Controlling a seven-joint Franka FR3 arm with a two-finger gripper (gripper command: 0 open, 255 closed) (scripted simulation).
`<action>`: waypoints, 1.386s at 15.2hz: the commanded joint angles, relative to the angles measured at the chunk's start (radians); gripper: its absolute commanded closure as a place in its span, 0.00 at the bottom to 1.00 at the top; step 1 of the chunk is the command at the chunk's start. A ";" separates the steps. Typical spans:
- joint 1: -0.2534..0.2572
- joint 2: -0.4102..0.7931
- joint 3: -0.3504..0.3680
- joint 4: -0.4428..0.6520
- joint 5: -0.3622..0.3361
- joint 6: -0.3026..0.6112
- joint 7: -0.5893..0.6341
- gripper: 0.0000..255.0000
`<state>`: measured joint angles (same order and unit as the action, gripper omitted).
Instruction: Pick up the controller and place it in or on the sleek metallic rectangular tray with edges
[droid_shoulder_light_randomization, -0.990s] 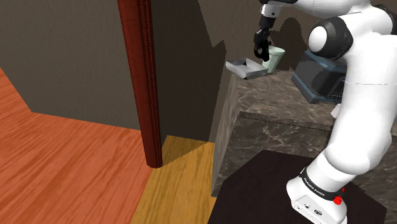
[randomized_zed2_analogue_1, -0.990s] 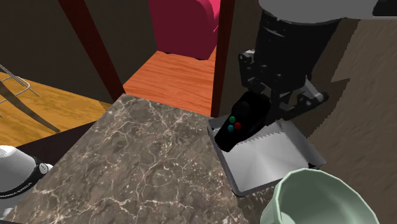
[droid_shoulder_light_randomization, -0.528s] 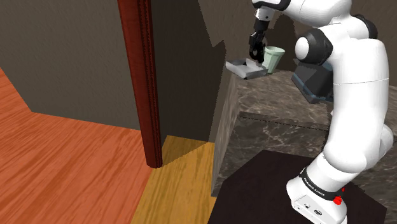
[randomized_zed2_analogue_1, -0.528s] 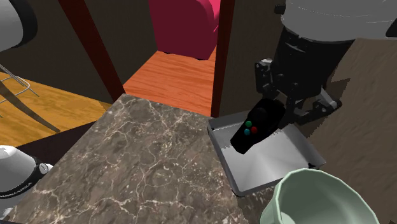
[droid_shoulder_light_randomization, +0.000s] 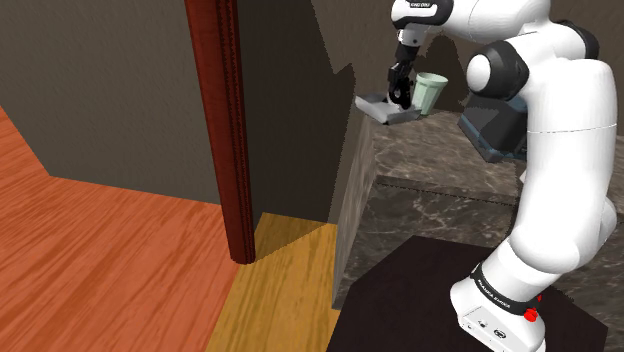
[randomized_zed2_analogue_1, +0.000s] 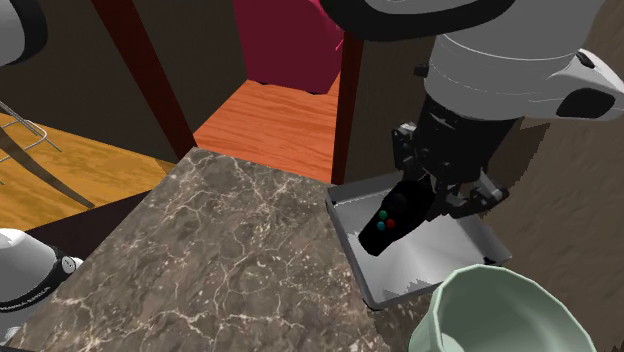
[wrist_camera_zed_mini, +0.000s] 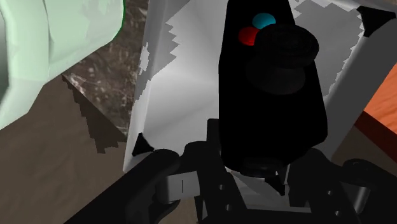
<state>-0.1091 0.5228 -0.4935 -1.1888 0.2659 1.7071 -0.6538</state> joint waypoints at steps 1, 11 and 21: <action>0.006 -0.005 0.000 -0.029 -0.001 0.025 -0.001 1.00; 0.006 -0.005 0.000 -0.029 -0.001 0.025 -0.001 0.00; -0.028 0.017 0.000 0.138 0.006 -0.117 0.009 0.00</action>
<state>-0.1351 0.5378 -0.4936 -1.0582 0.2711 1.5955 -0.6455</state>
